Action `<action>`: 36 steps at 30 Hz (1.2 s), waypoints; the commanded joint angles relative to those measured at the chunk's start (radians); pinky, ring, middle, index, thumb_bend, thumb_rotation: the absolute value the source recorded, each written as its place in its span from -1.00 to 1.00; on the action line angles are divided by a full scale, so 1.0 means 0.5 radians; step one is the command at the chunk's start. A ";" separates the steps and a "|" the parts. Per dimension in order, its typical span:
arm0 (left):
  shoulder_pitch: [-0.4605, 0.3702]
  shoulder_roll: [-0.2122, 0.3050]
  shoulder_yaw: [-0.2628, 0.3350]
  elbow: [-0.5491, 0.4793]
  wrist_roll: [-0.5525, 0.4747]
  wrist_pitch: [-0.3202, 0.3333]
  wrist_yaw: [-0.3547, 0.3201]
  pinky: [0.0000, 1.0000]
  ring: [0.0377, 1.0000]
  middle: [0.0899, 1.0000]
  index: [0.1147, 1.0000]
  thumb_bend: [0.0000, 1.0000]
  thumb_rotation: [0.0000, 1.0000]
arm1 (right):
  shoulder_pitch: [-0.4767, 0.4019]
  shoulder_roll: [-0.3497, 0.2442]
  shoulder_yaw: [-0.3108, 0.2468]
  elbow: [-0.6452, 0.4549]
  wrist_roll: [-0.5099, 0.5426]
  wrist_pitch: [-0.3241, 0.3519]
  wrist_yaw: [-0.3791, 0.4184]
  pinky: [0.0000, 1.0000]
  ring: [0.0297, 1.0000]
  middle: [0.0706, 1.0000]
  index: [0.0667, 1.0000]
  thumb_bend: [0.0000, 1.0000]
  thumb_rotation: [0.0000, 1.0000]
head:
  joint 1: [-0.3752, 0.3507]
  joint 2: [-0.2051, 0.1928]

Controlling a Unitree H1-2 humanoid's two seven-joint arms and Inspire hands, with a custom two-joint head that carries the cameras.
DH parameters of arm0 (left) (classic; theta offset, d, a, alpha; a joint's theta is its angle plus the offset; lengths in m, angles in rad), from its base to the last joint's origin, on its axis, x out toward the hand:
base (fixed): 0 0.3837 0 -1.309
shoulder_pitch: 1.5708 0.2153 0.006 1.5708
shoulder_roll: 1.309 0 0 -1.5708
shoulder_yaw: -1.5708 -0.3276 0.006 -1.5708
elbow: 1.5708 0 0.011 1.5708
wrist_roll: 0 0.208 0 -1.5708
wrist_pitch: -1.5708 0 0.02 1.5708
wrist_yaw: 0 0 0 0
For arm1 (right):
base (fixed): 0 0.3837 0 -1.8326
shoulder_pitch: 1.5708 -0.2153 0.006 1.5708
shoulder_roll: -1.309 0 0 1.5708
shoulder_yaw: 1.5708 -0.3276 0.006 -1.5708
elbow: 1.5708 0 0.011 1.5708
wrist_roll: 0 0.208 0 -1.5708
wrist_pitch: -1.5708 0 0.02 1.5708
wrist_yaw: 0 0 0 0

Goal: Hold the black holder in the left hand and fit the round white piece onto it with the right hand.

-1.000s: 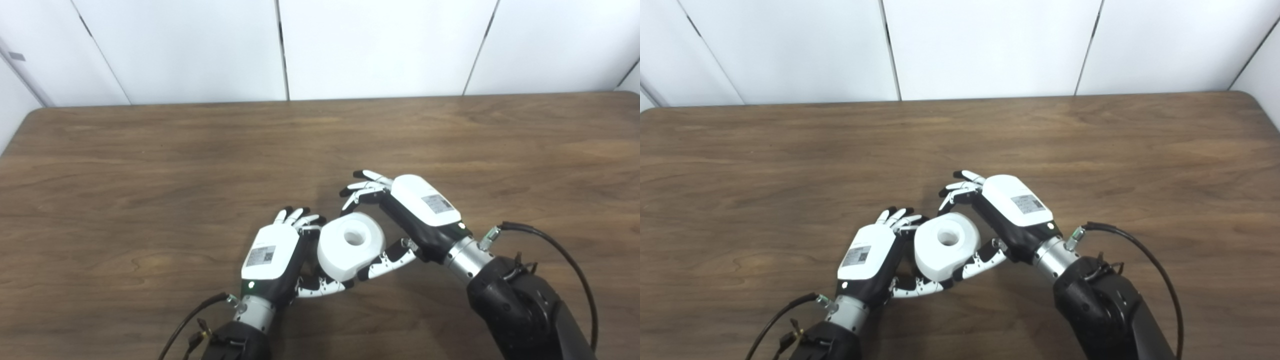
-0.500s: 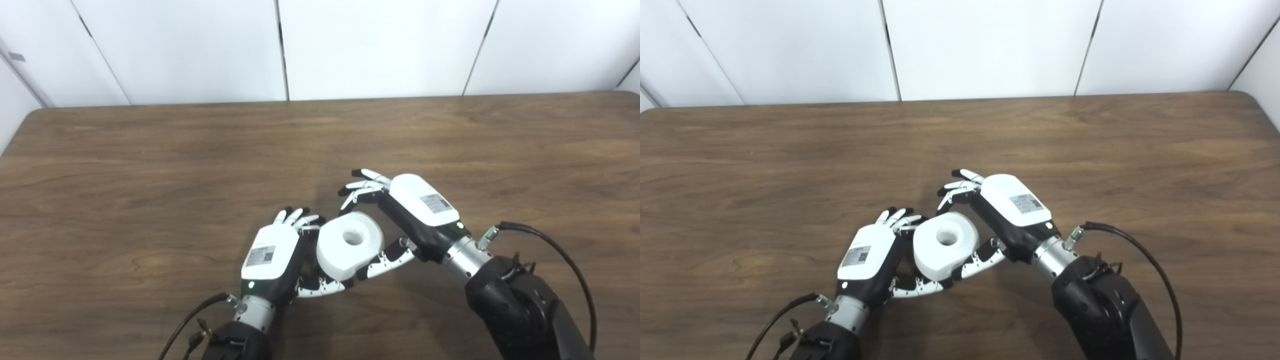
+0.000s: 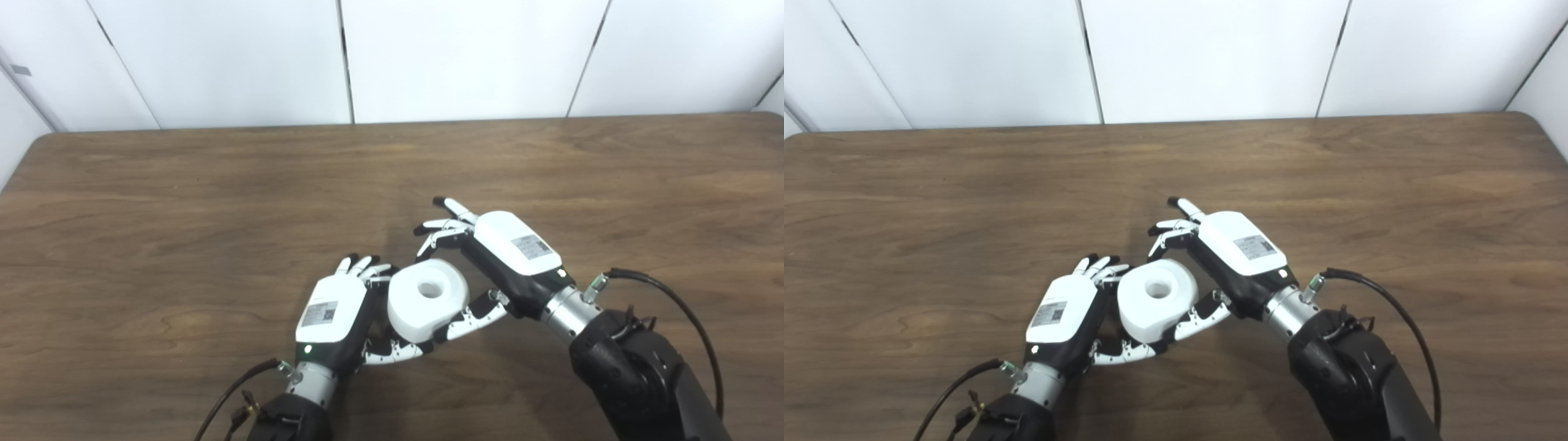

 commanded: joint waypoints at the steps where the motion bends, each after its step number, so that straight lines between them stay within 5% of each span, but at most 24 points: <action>1: 0.009 0.007 -0.027 0.033 0.044 0.003 -0.053 0.97 0.83 0.61 -0.16 0.04 -0.90 | -0.017 -0.010 -0.005 -0.020 -0.017 0.006 0.031 0.77 0.99 0.65 0.14 0.99 -0.51 | -0.003 0.002; 36: -0.020 0.010 -0.032 0.103 0.042 -0.006 -0.043 0.97 0.84 0.61 -0.16 0.04 -0.90 | -0.029 0.015 -0.060 -0.059 -0.018 -0.013 0.056 0.71 0.95 0.65 0.24 1.00 -0.34 | 0.001 -0.046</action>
